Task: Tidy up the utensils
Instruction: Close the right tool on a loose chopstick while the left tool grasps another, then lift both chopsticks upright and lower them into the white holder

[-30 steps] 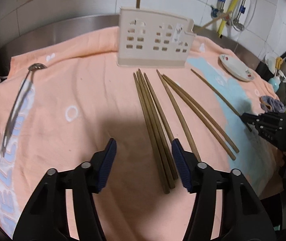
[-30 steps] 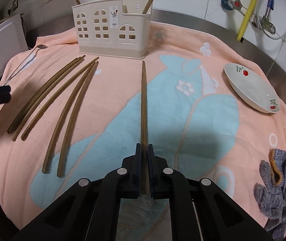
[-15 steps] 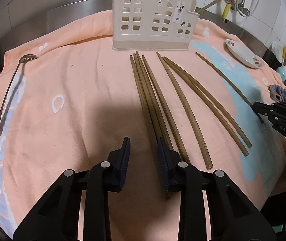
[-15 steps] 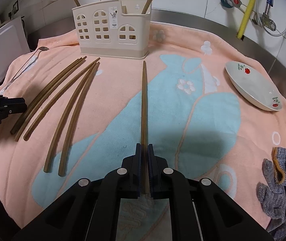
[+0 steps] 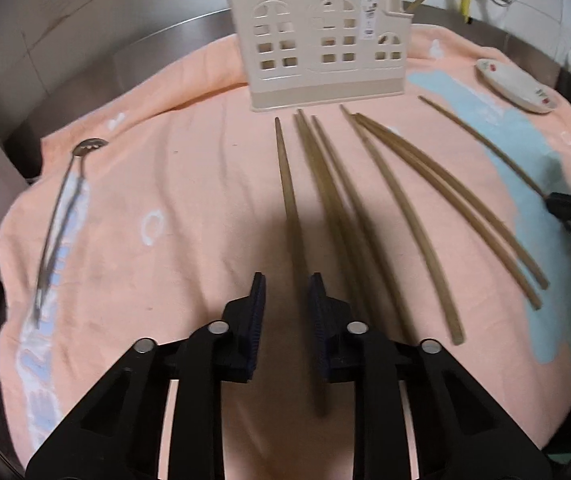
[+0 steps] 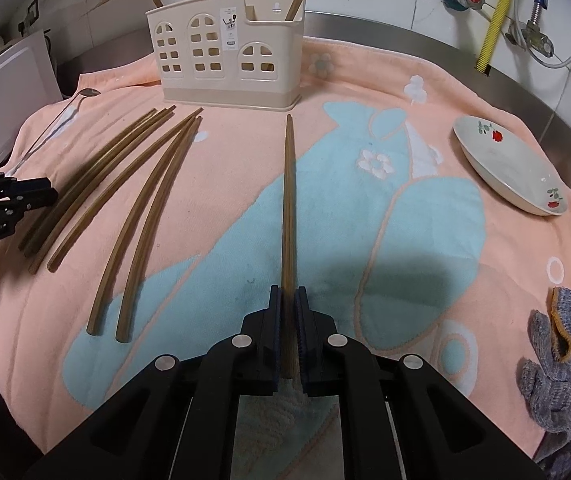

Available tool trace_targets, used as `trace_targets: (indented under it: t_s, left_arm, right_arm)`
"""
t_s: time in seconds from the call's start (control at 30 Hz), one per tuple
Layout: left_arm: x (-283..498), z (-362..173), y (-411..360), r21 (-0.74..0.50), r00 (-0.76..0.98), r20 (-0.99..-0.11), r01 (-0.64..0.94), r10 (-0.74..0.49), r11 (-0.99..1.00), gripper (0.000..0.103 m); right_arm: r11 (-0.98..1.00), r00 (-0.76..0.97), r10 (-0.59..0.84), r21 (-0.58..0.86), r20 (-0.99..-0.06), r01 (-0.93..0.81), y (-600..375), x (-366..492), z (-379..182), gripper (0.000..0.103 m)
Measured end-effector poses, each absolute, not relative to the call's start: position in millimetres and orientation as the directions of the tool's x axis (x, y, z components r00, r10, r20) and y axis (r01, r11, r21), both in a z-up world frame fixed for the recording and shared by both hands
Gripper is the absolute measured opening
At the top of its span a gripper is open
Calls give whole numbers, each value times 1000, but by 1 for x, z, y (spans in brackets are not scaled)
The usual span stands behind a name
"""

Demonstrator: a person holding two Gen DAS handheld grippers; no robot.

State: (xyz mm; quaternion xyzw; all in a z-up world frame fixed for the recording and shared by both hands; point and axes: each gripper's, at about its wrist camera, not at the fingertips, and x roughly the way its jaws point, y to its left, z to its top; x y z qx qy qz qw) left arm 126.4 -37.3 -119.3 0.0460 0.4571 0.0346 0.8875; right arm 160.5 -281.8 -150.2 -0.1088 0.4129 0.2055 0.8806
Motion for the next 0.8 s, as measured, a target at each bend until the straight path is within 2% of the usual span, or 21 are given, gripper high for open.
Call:
trace_targets:
  t_s: [0.2,0.67,0.8]
  left_arm:
    - [122,-119,-35,26,596,-803,15,12,1000,11]
    - [127,-129,-26,-64,582,-811,14,-60,998,11]
    - [127,-127,-25,-72,582,-811,5,-61,997,7]
  right_arm:
    - [893,576,277,-14,-769,-449,-283,161,-150,7]
    - [900,588,282,-4,-758,-437,-283,160,-152,7]
    - [902,607,279,-15,-744,-433,-283,154,-146,7]
